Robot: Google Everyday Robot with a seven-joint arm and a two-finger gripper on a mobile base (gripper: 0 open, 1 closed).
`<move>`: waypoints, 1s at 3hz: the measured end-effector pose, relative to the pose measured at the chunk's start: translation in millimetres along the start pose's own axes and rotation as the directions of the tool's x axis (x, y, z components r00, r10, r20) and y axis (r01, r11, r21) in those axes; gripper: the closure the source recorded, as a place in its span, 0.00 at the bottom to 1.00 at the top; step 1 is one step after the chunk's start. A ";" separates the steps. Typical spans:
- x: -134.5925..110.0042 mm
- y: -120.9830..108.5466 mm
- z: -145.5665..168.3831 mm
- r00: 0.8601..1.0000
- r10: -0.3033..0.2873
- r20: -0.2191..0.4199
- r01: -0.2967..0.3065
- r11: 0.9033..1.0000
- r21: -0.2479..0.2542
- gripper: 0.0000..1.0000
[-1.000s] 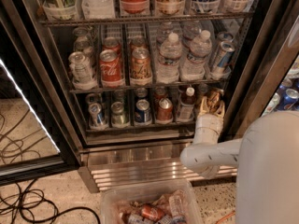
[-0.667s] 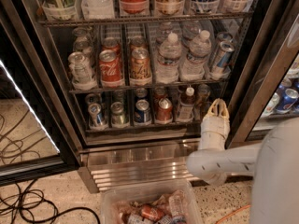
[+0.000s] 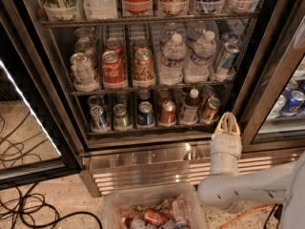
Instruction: Pick orange can from bottom shelf of fridge
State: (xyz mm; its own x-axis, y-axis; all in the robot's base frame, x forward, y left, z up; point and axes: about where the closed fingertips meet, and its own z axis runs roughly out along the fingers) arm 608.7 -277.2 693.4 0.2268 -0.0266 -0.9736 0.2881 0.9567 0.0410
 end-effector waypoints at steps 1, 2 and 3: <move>-1.6 -3.2 -10.7 1.000 0.007 -0.027 -0.008 1.000 -0.019 1.00; -1.4 -3.1 -10.9 1.000 0.007 -0.028 -0.007 1.000 -0.020 0.81; -1.4 -3.1 -10.9 1.000 0.007 -0.028 -0.007 1.000 -0.020 0.58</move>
Offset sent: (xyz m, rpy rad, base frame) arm -0.0096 0.0001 -0.0007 0.0090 0.0204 0.0182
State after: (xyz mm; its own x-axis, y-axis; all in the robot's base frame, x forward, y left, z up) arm 597.3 -277.0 692.2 0.2024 -0.0120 -0.9792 0.2681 0.9624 0.0436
